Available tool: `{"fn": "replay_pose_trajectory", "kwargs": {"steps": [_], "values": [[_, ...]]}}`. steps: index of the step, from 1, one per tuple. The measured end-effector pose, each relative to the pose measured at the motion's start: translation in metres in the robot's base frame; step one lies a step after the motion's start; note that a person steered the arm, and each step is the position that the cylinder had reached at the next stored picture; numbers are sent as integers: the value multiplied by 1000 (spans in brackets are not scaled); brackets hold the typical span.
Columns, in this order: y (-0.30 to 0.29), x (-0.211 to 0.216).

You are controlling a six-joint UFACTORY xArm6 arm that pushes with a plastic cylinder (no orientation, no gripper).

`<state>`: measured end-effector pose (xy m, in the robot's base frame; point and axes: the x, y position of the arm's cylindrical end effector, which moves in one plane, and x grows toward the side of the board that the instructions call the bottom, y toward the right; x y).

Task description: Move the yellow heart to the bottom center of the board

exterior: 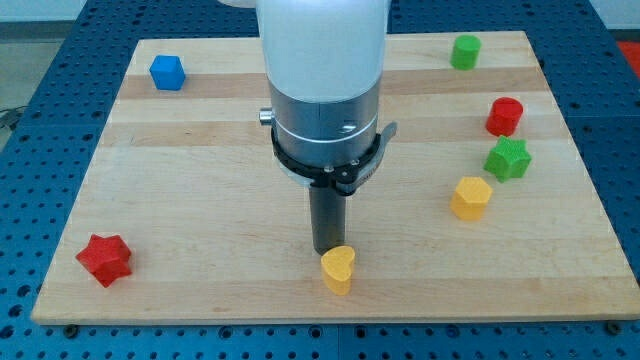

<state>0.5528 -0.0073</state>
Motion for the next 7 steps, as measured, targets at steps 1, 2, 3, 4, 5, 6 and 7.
{"fn": "replay_pose_trajectory", "kwargs": {"steps": [1, 2, 3, 4, 5, 6, 7], "values": [[2, -22], [6, -66], [7, -70], [9, -83], [34, -122], [35, -123], [62, -141]]}}
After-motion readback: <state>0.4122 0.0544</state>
